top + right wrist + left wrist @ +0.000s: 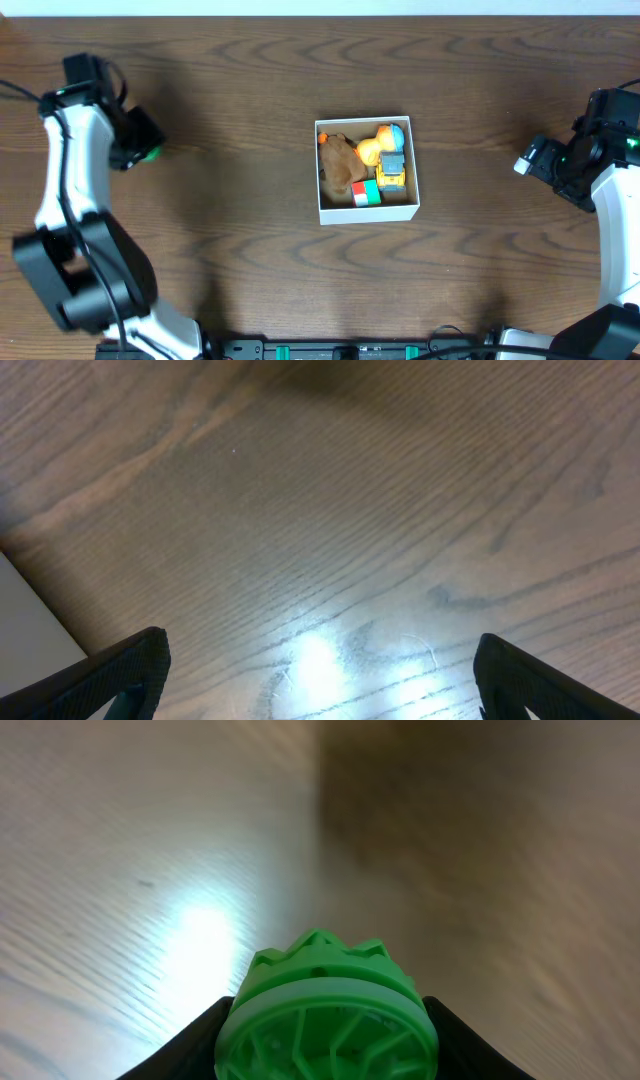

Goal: Pack container
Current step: 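Carry the green toy with the left gripper into the box, release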

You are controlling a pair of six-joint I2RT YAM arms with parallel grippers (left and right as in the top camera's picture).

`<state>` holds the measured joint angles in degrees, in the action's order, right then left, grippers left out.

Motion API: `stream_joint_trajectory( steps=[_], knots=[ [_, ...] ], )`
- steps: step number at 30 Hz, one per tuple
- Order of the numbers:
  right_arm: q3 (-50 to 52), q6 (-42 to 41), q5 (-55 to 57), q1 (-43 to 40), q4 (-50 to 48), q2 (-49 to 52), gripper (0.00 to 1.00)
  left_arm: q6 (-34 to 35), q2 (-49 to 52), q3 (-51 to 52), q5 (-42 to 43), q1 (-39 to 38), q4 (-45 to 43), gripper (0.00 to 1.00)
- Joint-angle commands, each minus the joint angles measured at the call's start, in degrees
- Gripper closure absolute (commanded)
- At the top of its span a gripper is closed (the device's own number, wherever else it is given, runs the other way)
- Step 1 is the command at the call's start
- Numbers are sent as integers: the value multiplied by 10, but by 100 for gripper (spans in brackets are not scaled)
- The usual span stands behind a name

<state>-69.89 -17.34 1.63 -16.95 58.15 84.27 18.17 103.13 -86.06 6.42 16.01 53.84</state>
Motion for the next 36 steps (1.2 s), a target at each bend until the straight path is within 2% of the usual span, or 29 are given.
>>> stream_joint_trajectory(
  steps=[1,7,13,16,23,27,33,36],
  knots=[
    [3,7,-2,-2,-3,1,2,-5,-70,-13,24,-74,5,69],
    [3,7,-2,-2,-3,1,2,-19,-136,-13,23,-236,-13,70],
    [3,7,-2,-2,-3,1,2,-20,-130,-12,23,-391,-16,70],
    [3,12,-2,-2,-3,1,2,-20,-121,-6,5,-453,-16,70],
    [3,12,-2,-2,-3,1,2,-20,-87,9,-5,-524,-7,68],
    [3,12,-2,-2,-1,1,2,-20,-62,9,-5,-537,1,39],
    [3,12,-2,-2,-1,1,1,-23,-56,9,-6,-530,-3,19],
    [3,12,-2,-2,0,1,2,-31,-59,8,-9,-518,-3,16]
  ],
)
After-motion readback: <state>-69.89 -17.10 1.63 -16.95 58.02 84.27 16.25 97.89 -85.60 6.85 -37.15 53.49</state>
